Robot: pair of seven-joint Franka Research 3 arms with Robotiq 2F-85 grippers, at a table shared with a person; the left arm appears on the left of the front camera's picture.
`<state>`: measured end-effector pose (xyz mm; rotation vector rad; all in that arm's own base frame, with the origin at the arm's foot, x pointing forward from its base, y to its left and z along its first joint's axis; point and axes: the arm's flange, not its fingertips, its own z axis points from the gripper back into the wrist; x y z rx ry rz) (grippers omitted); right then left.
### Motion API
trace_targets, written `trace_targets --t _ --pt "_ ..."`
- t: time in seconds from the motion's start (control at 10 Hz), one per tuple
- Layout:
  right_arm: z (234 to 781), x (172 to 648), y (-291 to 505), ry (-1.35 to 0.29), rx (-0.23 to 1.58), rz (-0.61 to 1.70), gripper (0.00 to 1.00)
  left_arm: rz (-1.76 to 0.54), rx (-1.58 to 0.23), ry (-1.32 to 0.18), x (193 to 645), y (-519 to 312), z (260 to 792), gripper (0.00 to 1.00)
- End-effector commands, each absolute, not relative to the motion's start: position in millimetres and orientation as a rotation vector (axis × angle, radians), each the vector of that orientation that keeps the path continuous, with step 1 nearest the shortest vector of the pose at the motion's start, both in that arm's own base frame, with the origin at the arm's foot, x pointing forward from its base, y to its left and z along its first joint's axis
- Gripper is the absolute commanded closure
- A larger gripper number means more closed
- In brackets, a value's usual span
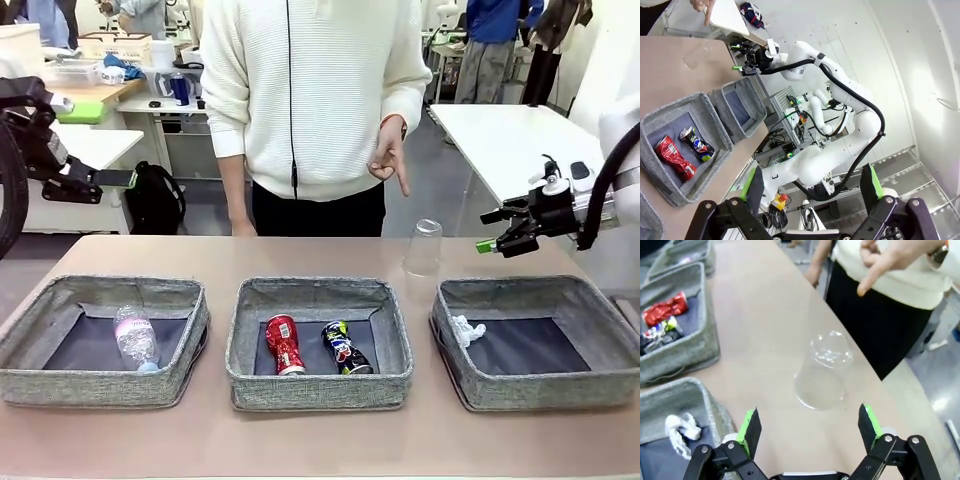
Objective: Sort the waste into the appropriate baskets.
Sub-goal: Pick up the waste item pointed out by the person.
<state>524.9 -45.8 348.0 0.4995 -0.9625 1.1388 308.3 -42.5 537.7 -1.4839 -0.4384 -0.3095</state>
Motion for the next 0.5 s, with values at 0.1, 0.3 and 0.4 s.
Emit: trace_targets --t 0.1,0.3,0.4 --pt "346.1 540.8 -59.3 -0.932 0.477 1.084 0.0 -0.328 -1.5 -0.463 306.7 -44.7 537.9 0.0" --pt "328.4 578.2 -56.6 -0.954 0.544 1.085 0.0 -0.328 -1.5 -0.463 306.7 -44.7 537.9 0.0" --pt "320.8 598.5 -58.3 -0.928 0.551 1.082 0.0 -0.328 -1.5 -0.463 306.7 -44.7 537.9 0.0"
